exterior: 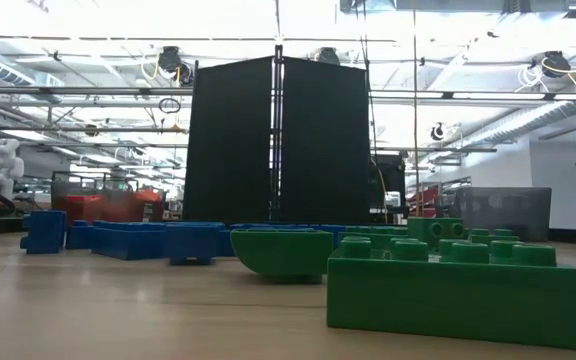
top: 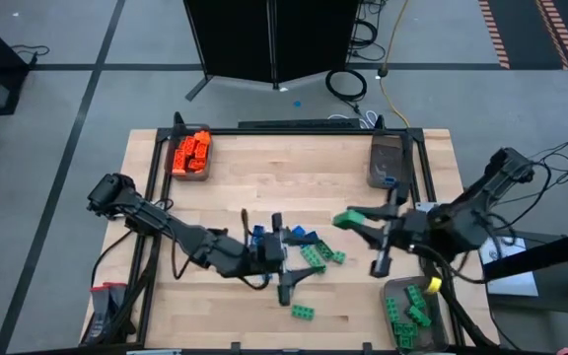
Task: Sort blocks
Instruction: Put the green game piece into the bottom right black bin
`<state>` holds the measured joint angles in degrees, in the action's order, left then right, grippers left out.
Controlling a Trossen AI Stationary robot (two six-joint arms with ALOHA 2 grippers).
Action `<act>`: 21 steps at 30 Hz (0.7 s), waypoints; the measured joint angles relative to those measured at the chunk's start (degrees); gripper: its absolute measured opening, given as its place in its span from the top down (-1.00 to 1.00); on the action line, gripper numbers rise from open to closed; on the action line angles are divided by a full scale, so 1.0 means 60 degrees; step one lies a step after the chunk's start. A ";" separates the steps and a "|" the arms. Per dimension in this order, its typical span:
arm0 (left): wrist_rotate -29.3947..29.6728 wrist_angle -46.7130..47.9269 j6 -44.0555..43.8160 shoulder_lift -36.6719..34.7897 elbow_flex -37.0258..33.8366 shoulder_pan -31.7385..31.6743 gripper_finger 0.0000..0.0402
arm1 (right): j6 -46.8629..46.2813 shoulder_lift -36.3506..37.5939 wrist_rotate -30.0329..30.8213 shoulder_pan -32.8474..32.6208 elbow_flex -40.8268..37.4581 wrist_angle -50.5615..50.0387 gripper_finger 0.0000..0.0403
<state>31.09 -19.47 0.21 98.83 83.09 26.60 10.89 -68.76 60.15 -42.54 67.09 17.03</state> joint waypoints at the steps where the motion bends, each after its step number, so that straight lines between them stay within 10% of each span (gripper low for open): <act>1: 0.0006 0.0240 -0.0229 0.0000 0.0000 -0.0019 -0.29 | -0.0269 0.0135 0.0403 -0.0261 0.0000 -0.0519 0.64; 9: -0.0448 0.3297 -0.2155 -0.0055 0.0003 0.0010 -0.27 | -1.0170 0.0339 0.1346 -0.2730 0.0000 -0.8659 0.64; 15: -0.0666 0.4443 -0.2986 -0.0055 0.0003 0.0048 -0.26 | -1.7417 -0.1294 -0.2339 -0.3991 -0.0007 -1.2443 0.64; 21: -0.0679 0.4701 -0.2998 -0.0062 0.0003 0.0032 -0.26 | -1.9857 -0.2903 -0.6514 -0.4761 -0.0007 -1.2745 0.64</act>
<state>27.02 8.73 -17.78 98.45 83.11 26.79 -108.25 -86.18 21.07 -71.11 67.05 -59.44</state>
